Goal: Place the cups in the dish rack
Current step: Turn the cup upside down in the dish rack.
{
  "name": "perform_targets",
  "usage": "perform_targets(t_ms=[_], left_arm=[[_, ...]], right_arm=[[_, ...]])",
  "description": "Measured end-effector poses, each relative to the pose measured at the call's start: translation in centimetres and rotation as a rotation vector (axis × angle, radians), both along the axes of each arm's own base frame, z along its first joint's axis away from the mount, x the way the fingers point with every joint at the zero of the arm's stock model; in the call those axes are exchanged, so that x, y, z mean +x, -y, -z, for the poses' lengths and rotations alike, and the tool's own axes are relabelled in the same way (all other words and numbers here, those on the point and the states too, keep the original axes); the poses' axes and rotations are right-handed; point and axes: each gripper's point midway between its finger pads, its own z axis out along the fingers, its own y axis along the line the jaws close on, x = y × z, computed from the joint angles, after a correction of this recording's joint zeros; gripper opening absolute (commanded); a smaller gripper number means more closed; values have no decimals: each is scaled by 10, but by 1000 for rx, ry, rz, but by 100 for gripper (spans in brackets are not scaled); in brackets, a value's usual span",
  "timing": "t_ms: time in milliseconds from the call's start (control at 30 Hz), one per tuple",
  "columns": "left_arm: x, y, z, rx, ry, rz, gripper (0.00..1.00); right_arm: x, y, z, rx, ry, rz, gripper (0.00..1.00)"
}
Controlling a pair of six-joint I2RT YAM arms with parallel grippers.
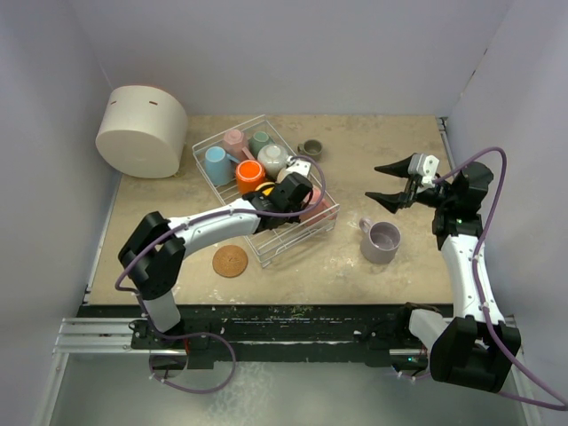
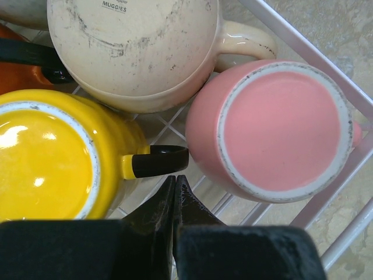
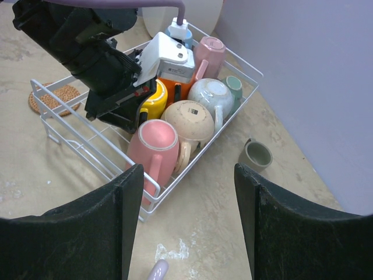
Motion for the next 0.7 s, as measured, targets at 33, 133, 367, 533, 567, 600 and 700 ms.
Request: perform_targets(t_ms=[33, 133, 367, 533, 567, 600, 700], left_arm=[[0, 0, 0, -2, -1, 2, 4], [-5, -1, -10, -25, 5, 12, 15], [-23, -6, -85, -211, 115, 82, 67], [-15, -13, -134, -374, 181, 148, 100], [-8, -19, -139, -394, 186, 148, 100], [0, -28, -142, -409, 184, 147, 99], [21, -54, -145, -432, 154, 146, 99]], right_arm=[[0, 0, 0, 0, 0, 0, 66], [0, 0, 0, 0, 0, 0, 66], [0, 0, 0, -2, 5, 0, 66], [1, 1, 3, -8, -1, 3, 66], [1, 1, 4, -10, -3, 7, 66], [2, 2, 5, -14, -7, 11, 66], [7, 5, 3, -33, -12, 33, 66]])
